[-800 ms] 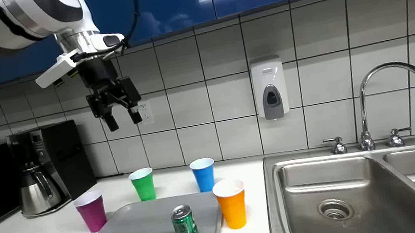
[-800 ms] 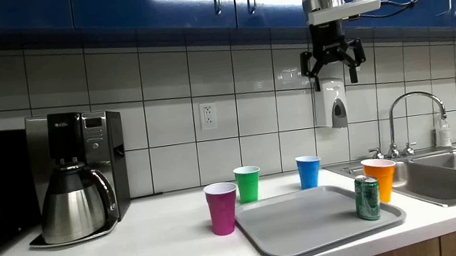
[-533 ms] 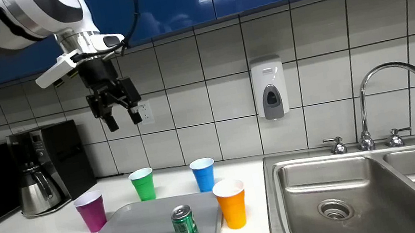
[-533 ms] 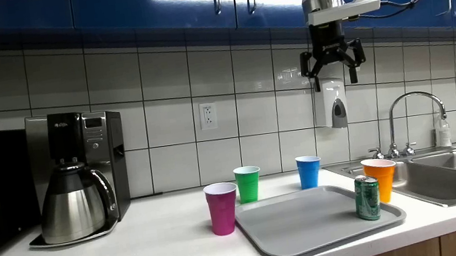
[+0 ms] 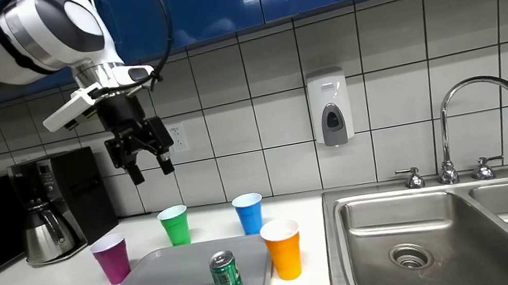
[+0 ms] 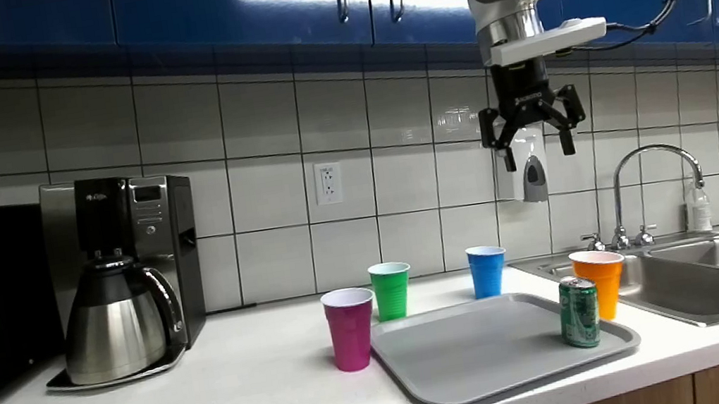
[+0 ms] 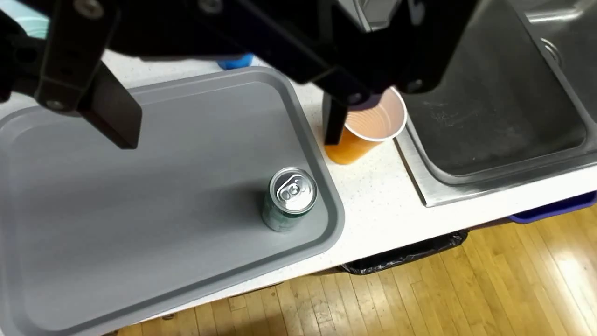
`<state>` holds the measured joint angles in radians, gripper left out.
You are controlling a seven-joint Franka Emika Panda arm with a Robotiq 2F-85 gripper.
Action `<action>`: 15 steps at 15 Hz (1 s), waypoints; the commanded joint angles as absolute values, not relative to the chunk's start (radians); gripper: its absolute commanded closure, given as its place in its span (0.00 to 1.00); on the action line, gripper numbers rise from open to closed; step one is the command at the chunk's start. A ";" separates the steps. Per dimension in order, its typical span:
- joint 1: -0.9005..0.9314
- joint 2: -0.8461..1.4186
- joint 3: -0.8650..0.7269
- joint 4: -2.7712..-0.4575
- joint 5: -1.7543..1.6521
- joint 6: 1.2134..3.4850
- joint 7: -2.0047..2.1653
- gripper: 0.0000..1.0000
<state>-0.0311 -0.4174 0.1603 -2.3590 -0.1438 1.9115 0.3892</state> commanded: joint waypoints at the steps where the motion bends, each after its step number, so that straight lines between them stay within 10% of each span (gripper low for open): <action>1: -0.027 -0.408 0.167 -2.398 -0.203 1.948 0.410 0.00; 15: -0.021 -0.211 0.140 -2.404 -0.251 2.133 0.369 0.00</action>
<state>-0.0286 -0.2735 0.1568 -2.4335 -0.2298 2.1001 0.3905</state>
